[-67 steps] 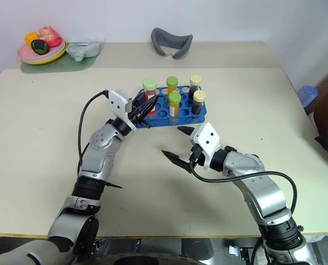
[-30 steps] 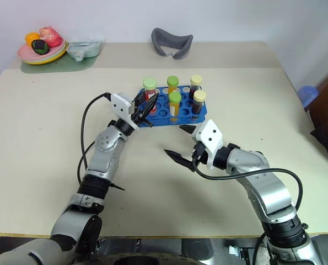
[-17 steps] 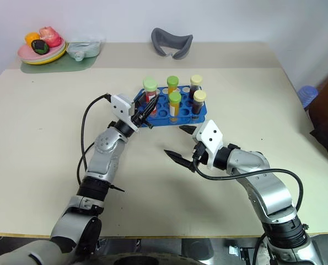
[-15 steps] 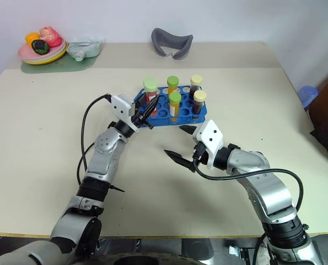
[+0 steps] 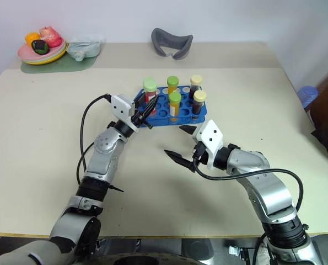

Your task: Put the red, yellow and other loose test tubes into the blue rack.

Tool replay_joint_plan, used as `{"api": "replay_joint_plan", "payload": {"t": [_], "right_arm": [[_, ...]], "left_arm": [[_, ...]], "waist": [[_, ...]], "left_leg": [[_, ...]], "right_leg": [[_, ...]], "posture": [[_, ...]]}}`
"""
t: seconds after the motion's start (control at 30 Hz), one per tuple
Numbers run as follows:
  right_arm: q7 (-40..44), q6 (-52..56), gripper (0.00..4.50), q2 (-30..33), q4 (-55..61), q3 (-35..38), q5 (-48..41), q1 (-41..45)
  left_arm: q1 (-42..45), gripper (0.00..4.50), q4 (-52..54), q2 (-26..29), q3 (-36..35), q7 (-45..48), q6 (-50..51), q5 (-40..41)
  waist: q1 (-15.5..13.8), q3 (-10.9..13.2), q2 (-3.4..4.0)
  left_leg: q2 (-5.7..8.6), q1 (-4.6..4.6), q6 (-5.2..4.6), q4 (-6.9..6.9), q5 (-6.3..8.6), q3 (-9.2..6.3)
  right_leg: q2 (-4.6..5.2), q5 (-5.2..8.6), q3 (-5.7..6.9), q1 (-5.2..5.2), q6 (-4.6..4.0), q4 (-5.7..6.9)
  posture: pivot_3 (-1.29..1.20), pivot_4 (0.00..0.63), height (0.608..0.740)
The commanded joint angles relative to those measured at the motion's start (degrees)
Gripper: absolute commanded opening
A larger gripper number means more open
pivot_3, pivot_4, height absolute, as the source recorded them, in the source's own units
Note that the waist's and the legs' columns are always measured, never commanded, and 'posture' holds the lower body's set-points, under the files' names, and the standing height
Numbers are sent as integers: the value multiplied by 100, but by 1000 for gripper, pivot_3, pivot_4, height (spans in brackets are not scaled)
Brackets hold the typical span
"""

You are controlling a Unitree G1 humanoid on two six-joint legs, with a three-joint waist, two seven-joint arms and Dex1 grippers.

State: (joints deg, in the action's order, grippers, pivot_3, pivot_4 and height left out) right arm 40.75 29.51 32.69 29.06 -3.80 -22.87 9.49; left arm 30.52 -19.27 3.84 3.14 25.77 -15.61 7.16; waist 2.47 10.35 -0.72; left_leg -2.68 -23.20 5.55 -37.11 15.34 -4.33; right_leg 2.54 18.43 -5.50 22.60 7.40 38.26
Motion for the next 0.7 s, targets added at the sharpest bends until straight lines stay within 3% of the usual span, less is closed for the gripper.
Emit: {"api": "replay_joint_plan", "payload": {"t": [0.03,0.23,0.47,0.5,0.7], "right_arm": [[-1,-66,4500,-17,205,89,-97,16],[14,-75,4500,-6,193,93,-91,30],[33,-87,4500,3,189,111,-103,23],[45,-93,4500,16,187,126,-107,13],[206,-127,4500,245,114,431,-147,-22]], "left_arm": [[128,789,-88,44,-51,30,-109,17],[78,789,-65,2,-3,173,-96,82],[67,4260,200,-98,-230,-40,-6,310],[56,4423,367,-70,-289,-32,77,416],[-364,4423,1751,491,-577,191,896,983]], "waist": [[5,0,0],[0,0,0],[5,0,0],[5,0,0],[10,0,0]], "left_leg": [[0,0,0,0,0,0],[0,0,0,1,0,0],[0,0,0,1,0,0],[0,0,-1,1,0,0],[0,0,1,1,0,-1]], "right_leg": [[0,0,0,0,0,0],[0,0,0,0,0,0],[0,0,0,0,0,-1],[0,0,0,0,0,0],[0,0,0,0,0,0]], "posture": [[0,150,740],[0,150,740],[0,150,740],[0,150,740],[0,150,740]]}}
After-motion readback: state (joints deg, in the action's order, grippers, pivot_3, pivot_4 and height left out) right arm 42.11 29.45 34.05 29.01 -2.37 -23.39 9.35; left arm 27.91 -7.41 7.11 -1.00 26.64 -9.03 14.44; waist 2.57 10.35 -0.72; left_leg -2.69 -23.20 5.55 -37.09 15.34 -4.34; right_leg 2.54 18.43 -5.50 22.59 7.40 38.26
